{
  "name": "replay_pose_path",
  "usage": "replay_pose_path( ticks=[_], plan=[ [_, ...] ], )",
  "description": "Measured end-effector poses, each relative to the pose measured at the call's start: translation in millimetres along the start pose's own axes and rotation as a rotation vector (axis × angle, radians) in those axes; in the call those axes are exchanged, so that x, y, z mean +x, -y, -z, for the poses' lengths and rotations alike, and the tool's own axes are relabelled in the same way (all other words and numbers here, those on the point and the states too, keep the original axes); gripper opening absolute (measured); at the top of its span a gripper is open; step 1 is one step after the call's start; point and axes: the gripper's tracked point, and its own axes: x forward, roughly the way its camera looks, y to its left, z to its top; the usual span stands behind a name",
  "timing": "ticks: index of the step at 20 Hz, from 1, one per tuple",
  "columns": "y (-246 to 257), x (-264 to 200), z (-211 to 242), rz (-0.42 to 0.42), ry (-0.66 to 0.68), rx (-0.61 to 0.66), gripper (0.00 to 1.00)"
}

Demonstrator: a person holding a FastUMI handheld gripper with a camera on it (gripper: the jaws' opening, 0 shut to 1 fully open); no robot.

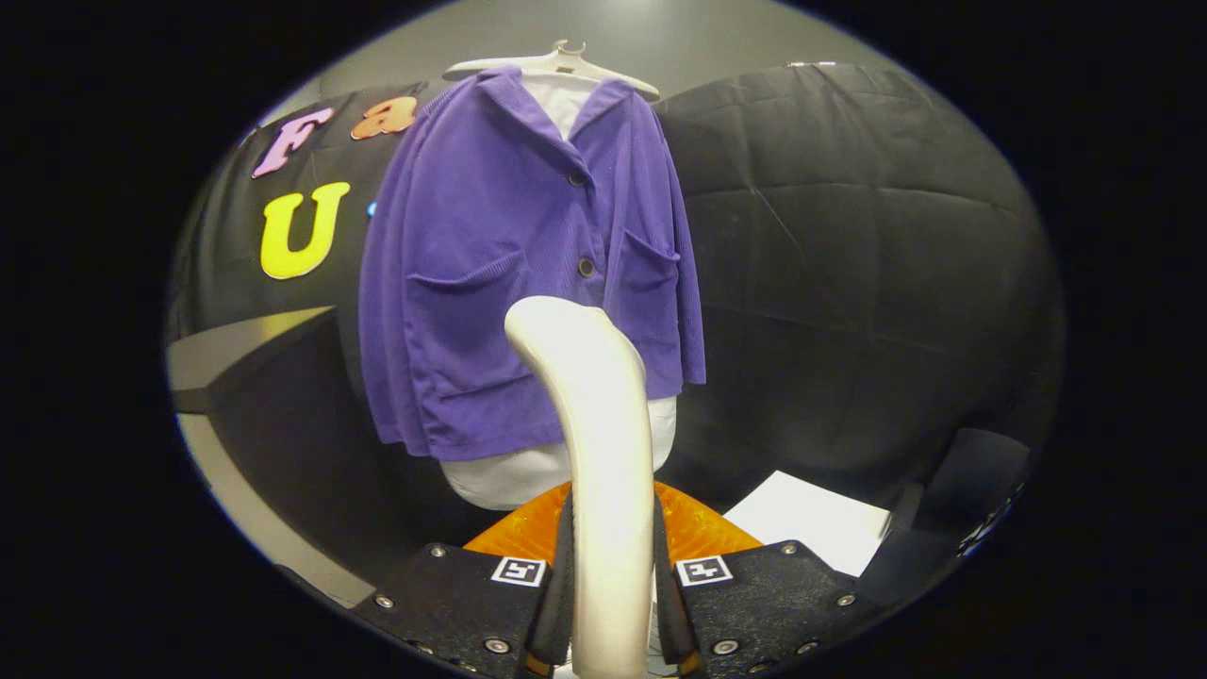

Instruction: Iron the clothes twice with a garment steamer, once on the left side and once on the right side.

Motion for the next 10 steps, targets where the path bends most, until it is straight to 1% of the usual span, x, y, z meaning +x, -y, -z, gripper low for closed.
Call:
replay_pose_path(
  ticks=[3, 6, 10],
  plan=[
    [-3.4, -53.6, -26.6, -0.047, 0.071, -0.015, 0.36],
    [-11.6, -106.4, -53.0, -0.115, 0.136, -0.001, 0.36],
    [-13.4, -175.8, -76.0, -0.2, 0.2, 0.003, 0.36]
  ],
)
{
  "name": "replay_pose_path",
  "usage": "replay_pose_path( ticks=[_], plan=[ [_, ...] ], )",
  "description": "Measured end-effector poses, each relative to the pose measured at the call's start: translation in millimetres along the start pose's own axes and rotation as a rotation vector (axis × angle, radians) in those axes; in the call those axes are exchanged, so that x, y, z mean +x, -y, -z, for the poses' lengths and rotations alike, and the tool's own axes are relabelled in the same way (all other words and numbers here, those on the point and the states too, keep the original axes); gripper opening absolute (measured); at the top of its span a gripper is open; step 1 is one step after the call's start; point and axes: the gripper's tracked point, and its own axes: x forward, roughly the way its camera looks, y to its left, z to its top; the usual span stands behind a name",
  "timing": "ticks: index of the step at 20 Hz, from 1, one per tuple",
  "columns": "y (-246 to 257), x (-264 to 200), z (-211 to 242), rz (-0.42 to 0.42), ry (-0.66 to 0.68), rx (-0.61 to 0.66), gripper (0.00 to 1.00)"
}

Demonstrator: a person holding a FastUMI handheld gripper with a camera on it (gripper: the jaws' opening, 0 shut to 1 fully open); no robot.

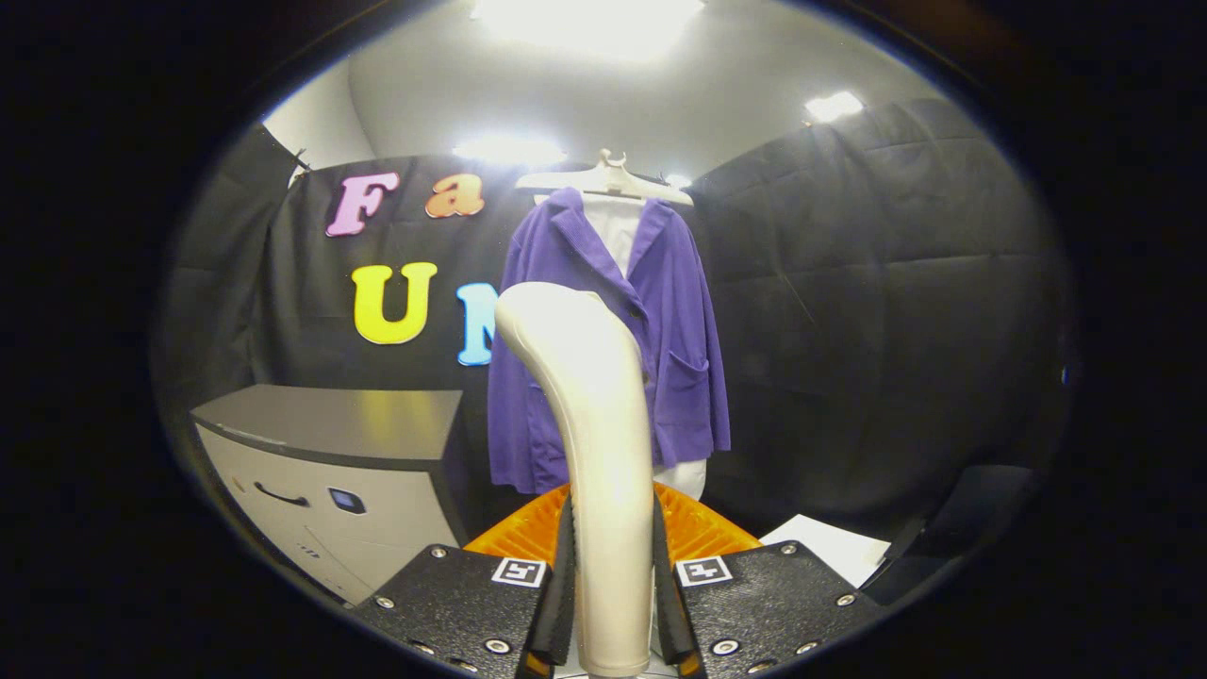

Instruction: Iron the clothes twice with a garment steamer, once on the left side and once on the right side.

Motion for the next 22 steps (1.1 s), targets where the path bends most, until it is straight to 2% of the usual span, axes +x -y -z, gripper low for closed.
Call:
replay_pose_path(
  ticks=[6, 11, 22],
  plan=[
    [-12.7, -82.0, -40.6, -0.106, 0.07, -0.017, 0.36],
    [-31.1, -127.0, -57.6, -0.161, 0.093, -0.015, 0.36],
    [-102.4, -178.7, -81.6, -0.235, 0.143, -0.044, 0.36]
  ],
)
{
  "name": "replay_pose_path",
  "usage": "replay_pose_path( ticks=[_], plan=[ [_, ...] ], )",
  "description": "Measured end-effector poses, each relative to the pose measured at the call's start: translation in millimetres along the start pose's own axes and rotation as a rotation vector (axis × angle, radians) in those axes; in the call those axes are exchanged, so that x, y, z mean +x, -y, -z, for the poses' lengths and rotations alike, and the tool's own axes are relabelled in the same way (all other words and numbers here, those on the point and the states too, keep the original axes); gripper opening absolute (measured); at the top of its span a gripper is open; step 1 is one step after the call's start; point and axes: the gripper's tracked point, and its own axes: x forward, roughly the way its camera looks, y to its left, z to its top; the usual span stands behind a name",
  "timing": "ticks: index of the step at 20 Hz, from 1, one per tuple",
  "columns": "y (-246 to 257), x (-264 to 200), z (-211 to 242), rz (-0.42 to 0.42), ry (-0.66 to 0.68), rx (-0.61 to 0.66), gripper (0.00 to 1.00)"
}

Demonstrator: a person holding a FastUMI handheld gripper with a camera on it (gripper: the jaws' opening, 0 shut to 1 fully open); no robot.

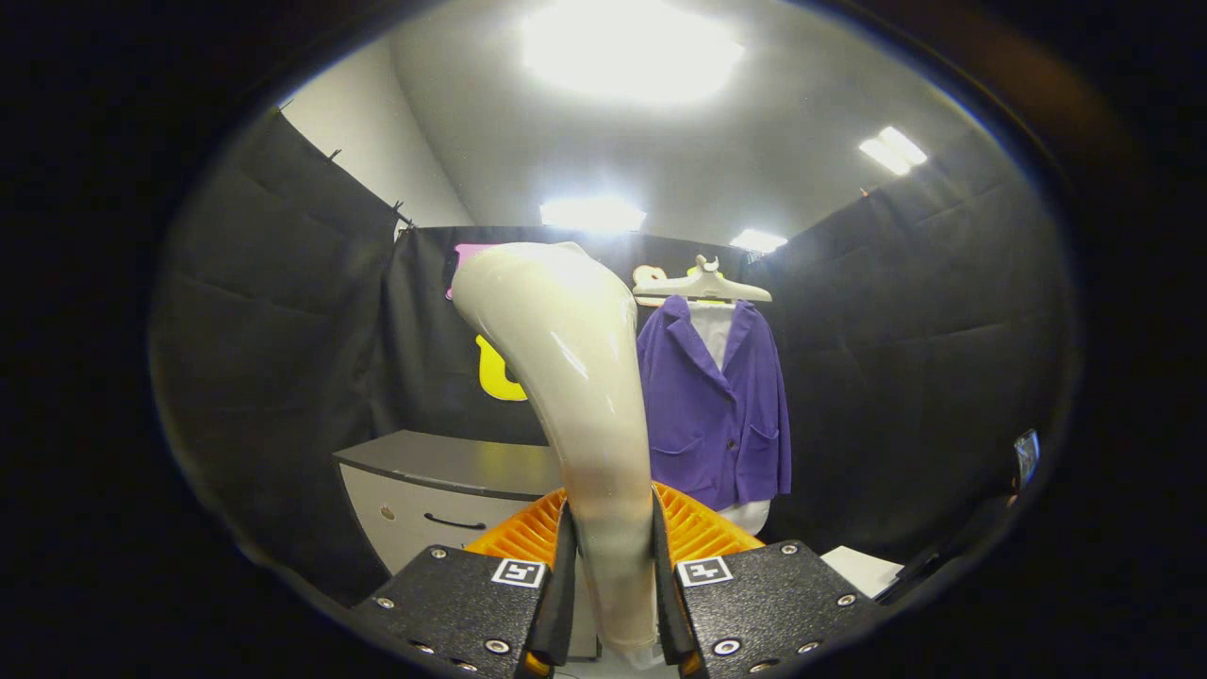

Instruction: Iron the clothes twice with a garment steamer, once on the left side and once on the right side.

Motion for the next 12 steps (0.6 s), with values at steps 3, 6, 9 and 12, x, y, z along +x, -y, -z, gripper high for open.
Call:
replay_pose_path(
  ticks=[3, 6, 9, 12],
  plan=[
    [-15.2, -2.1, 3.4, -0.012, -0.008, 0.001, 0.36],
    [-23.1, 0.7, 8.2, -0.005, -0.012, 0.014, 0.36],
    [-29.7, 3.8, 13.3, 0.0, -0.021, 0.016, 0.36],
    [-37.1, 5.0, 16.7, 0.004, -0.024, 0.005, 0.36]
  ],
)
